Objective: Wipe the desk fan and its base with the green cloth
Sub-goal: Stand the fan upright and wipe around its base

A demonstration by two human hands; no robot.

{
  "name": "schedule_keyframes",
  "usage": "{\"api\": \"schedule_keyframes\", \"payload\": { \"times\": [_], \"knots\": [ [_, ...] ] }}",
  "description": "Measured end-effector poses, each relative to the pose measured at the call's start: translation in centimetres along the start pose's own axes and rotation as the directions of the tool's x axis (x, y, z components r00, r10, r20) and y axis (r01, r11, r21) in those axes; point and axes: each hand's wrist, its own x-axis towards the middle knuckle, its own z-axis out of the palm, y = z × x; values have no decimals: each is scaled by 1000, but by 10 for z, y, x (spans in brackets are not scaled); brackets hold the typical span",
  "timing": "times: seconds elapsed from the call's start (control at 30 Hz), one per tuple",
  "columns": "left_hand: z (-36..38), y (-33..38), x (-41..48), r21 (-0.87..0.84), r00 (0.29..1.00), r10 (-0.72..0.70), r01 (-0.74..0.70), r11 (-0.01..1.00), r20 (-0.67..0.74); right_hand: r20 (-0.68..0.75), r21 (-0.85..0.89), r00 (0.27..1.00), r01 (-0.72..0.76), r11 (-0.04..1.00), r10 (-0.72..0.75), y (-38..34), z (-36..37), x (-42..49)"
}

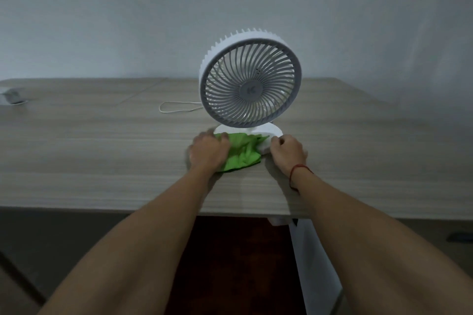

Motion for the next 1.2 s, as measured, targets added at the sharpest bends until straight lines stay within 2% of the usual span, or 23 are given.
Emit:
{"api": "schedule_keyframes", "payload": {
  "times": [0.07, 0.13, 0.3, 0.4, 0.57, 0.67, 0.8, 0.93, 1.03, 1.1, 1.2],
  "knots": [
    [-6, -12, 6, -8, 987, -154, 154, 988, 42, 68, -12, 998, -17, 1000, 18, -10, 4, -5],
    [-12, -14, 10, -86, 966, -206, 221, 972, 153, 114, 0, 992, -54, 999, 54, -22, 5, -10],
    [-18, -2, 12, -134, 940, -199, 243, 961, 276, 294, 186, 945, -202, 962, 142, -42, 9, -15],
    [-17, 1, 10, -129, 934, -186, 234, 964, 305, 373, 224, 917, -239, 945, 144, -46, 9, -15],
    [-20, 12, 4, -269, 923, -160, 263, 926, 351, 423, 237, 896, -250, 939, 132, -48, -8, -17],
    [-20, 17, -3, -313, 903, -186, 319, 895, 387, 501, 305, 851, -340, 890, 153, -49, -11, -16],
    [-18, 22, -7, -315, 879, -229, 377, 871, 419, 576, 308, 786, -465, 830, 226, -40, -8, -14],
    [-17, 21, -8, -212, 892, -225, 325, 922, 391, 576, 279, 770, -499, 821, 273, -33, -8, -14],
    [-15, 19, -10, -23, 936, -148, 163, 986, 320, 526, 309, 810, -467, 829, 259, -30, -6, -15],
    [-15, 18, -12, 113, 962, -61, 31, 993, 268, 513, 363, 825, -457, 812, 235, -29, -3, -17],
    [-18, 19, -14, 158, 967, -4, -38, 987, 256, 491, 394, 847, -426, 815, 205, -36, 1, -18]
  ]
}}
